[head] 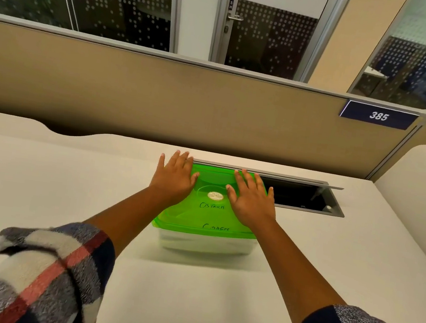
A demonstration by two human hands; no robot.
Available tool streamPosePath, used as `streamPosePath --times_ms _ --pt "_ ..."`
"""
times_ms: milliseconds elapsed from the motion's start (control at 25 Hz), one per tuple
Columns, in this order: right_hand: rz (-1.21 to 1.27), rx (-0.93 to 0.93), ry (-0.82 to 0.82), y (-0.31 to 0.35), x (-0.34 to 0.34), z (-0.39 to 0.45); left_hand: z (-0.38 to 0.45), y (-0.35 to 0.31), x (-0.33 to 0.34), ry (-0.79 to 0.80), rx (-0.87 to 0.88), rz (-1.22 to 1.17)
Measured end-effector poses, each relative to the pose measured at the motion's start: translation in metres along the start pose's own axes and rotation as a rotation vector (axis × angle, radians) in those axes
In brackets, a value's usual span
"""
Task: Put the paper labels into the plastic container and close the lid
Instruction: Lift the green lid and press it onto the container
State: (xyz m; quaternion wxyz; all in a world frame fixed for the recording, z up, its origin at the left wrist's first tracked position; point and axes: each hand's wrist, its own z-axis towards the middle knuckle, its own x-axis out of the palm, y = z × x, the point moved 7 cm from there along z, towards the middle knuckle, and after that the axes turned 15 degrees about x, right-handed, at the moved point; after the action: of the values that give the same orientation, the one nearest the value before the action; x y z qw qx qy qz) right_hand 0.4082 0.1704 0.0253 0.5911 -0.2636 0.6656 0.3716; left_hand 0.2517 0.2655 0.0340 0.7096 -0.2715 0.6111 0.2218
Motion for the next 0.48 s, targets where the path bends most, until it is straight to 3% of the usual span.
streamPosePath --times_ms 240,480 --pt "-0.003 0.02 0.019 0.002 -0.001 -0.001 -0.085 -0.052 0.013 0.029 0.118 0.004" --pt "-0.068 -0.095 0.083 0.005 0.0 -0.029 -0.091 -0.057 0.01 0.052 0.125 0.079"
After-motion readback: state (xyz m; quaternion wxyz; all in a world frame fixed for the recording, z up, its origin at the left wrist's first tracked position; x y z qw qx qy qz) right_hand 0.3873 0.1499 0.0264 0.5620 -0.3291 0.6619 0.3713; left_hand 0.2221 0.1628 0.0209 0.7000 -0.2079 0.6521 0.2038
